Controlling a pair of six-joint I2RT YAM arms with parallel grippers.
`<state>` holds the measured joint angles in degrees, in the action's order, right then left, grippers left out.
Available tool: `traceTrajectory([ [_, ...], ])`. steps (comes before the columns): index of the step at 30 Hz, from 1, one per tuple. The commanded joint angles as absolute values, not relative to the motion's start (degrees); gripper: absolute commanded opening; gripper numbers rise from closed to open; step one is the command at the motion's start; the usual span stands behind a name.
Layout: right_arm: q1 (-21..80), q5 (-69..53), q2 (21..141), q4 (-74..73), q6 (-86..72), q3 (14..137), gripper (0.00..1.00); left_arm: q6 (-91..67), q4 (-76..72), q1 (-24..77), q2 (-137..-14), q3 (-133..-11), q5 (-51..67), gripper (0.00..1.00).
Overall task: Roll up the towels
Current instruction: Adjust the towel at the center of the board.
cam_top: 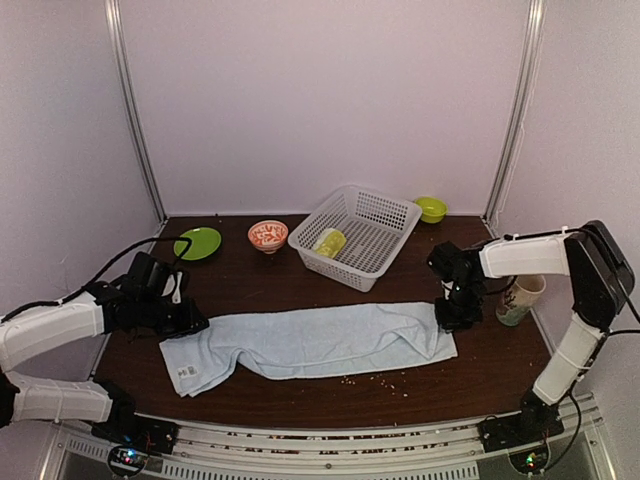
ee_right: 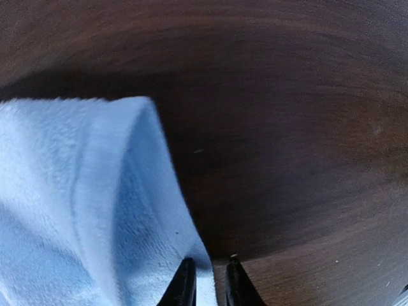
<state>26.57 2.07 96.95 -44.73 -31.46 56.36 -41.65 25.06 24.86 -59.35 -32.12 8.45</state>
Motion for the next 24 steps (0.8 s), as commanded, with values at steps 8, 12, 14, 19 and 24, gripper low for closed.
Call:
traceTrajectory([
  [8,28.66,2.92,82.39,-44.94,-38.7,54.3,0.42,-42.3,21.18,26.05,-58.88,-31.68,10.48,0.11],
  [12,32.26,-2.29,79.67,-38.12,-44.41,48.86,0.31,-42.95,21.18,26.92,-58.39,-31.94,10.0,0.11],
  [14,33.0,-3.74,79.37,-34.82,-46.57,46.48,0.27,-43.3,21.18,27.32,-58.27,-32.1,9.88,0.11],
  [19,33.06,-6.16,80.05,-29.69,-49.14,42.07,0.25,-43.67,22.17,28.31,-58.12,-32.76,9.32,0.11],
  [24,33.05,-6.81,81.28,-27.95,-49.14,40.31,0.25,-44.18,22.24,28.72,-57.79,-32.47,8.81,0.12],
])
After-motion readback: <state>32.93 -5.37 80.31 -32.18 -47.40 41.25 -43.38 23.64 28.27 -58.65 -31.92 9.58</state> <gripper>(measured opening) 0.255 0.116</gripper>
